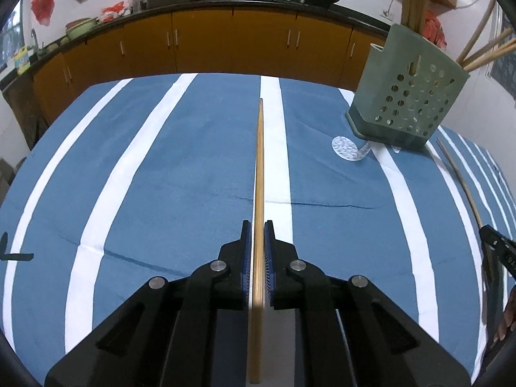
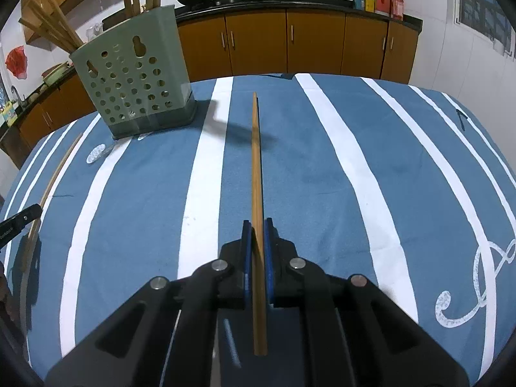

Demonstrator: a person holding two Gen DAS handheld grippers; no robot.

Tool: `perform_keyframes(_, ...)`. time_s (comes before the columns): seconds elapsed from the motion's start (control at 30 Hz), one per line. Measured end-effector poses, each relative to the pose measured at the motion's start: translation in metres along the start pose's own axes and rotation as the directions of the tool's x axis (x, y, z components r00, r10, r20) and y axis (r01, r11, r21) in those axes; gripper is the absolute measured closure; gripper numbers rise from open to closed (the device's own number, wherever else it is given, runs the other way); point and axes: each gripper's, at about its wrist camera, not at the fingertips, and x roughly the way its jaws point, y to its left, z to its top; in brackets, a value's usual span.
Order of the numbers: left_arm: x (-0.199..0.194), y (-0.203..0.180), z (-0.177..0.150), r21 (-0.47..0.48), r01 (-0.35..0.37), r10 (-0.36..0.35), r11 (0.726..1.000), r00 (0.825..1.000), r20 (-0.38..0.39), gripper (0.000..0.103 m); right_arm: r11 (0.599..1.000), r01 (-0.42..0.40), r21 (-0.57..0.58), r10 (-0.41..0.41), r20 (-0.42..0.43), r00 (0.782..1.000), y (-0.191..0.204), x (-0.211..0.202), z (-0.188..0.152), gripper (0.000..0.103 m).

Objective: Organize utensils
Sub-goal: 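Hold the grasped chopsticks above the table with both tools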

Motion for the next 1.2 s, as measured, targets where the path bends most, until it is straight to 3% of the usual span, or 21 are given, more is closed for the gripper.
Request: perform_keyframes(1.2,0.0008,0.0005,-0.0022,-0.016,0.014,-0.014,1.000,1.000,0.003,0.093,1.000,0.007,-0.005,-0.007,0.000,1.000,0.0019,0.0007,-0.0005,0.093)
